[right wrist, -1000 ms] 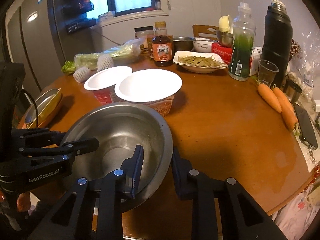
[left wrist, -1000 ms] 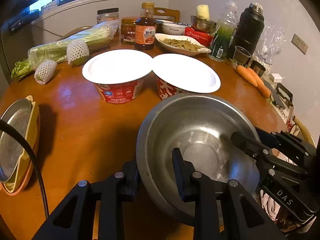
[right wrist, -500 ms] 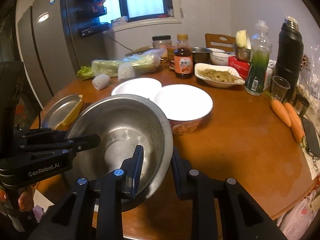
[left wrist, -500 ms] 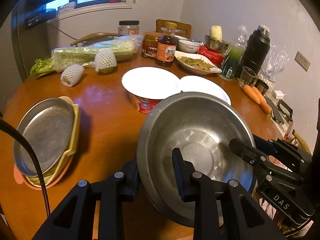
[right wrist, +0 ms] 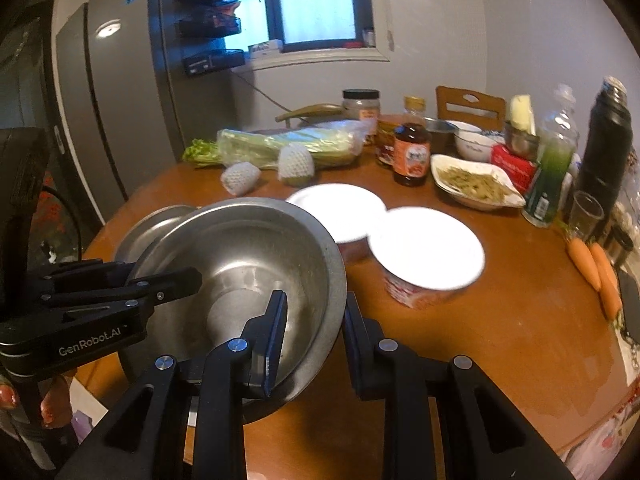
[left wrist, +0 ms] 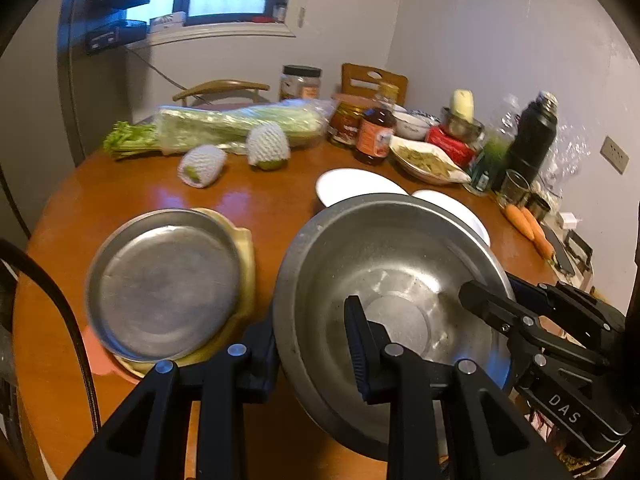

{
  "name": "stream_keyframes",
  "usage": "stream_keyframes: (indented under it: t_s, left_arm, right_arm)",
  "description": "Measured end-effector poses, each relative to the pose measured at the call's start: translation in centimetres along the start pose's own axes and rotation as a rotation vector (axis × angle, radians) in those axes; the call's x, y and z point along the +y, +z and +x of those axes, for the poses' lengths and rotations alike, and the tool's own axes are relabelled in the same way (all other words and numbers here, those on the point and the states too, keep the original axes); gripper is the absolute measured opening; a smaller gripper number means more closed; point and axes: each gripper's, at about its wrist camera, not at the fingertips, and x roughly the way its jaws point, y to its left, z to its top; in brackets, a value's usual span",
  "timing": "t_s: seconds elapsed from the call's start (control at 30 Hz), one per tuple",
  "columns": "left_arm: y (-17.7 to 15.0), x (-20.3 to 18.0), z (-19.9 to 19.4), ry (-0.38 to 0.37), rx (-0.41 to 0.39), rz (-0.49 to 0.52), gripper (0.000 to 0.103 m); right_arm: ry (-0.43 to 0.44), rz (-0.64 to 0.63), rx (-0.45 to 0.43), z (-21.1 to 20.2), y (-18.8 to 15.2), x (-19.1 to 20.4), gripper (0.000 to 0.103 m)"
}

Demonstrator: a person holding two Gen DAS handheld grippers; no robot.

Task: Organize plates and bowls
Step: 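Carry the steel bowl beside the red cup bowls and set it down, releasing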

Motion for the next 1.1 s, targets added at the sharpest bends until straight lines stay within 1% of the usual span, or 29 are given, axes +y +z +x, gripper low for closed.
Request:
stream_keyframes:
  t_s: [0.23,0.43,0.6,0.7,0.87,1.1]
  left_arm:
    - [0.8,3.5,-1.5,0.032,-0.035,-0.021,0.03]
    - [0.6,4.3,-1.8,0.039,-0.04,-0.001,0.03]
    - [-0.5,3.6,-0.9,0.02,-0.009,0.017,0.03]
    - [-1.4,2.7,0.1,0.01,0.024,0.029,0.03]
    - [-2.7,1.4,1.4,0.008,0.059,0.046,0.03]
    - [-3.7,0.2,2.4,0.009,0.094,0.063,0.03]
  right_arm:
    - [0.04,-0.019,-0.012,1.5,2.0,3.2,0.028]
    - [0.052,-0.022,-0.001,2.2,2.1,4.7,0.028]
    - [0.04,-0.003,0.03,2.4,0.8,4.2,0.028]
    - [0.025,0.012,0.06,2.9,-0.3,3.3,0.028]
    - [0.005,0.025,0.095,3.0,-2.0,2.0,0.028]
    - [0.007,0.05,0.113,3.1,-3.5,0.6,0.028]
